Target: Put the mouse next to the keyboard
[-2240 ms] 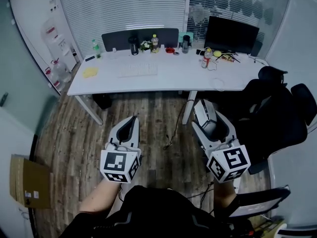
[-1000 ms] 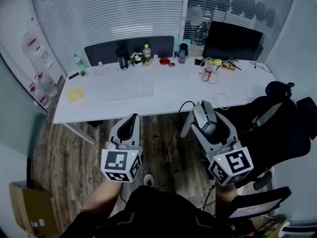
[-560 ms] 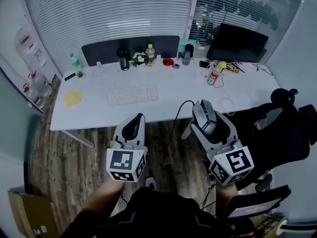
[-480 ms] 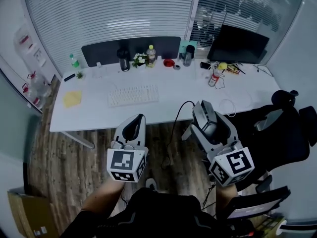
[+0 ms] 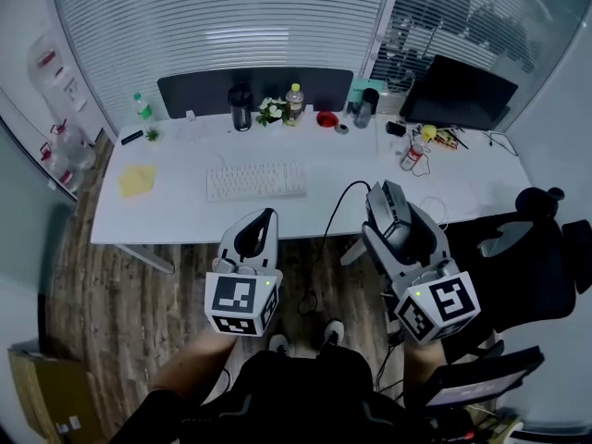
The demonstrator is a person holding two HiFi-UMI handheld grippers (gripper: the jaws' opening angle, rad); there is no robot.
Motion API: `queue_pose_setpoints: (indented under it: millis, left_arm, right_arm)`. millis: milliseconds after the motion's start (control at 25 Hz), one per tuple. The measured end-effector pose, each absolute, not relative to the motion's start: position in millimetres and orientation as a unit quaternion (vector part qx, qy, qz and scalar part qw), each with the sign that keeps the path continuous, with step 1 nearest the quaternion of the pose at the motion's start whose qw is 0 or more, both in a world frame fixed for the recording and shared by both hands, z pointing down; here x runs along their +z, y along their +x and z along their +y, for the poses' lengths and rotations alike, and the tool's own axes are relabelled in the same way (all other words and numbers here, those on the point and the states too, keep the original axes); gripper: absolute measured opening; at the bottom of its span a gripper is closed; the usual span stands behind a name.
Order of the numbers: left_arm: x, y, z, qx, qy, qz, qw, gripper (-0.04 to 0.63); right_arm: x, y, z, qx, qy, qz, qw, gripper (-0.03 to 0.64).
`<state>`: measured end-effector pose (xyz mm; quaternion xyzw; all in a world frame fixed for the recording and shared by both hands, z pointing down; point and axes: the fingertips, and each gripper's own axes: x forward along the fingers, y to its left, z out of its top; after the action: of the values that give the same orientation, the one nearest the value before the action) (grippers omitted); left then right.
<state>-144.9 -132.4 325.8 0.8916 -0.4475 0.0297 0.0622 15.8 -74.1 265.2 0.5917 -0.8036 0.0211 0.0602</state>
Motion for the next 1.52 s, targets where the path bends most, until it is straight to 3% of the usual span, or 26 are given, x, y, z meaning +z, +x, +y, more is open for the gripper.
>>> queue_pose_setpoints:
  millis: [880, 1520]
  left_arm:
    - [327.1, -67.5, -241.0, 0.045, 0.847, -0.526, 0.058, 0.029]
    - [330.9, -39.8, -302.4, 0.067, 0.829, -0.553, 0.042, 0.029]
  right_arm:
    - [278.2, 86.7, -218.1, 0.011, 0.478, -0.877, 0.042, 0.301]
    - [290.8, 131.0, -293.9, 0.003, 0.48, -0.876, 0.049, 0.299]
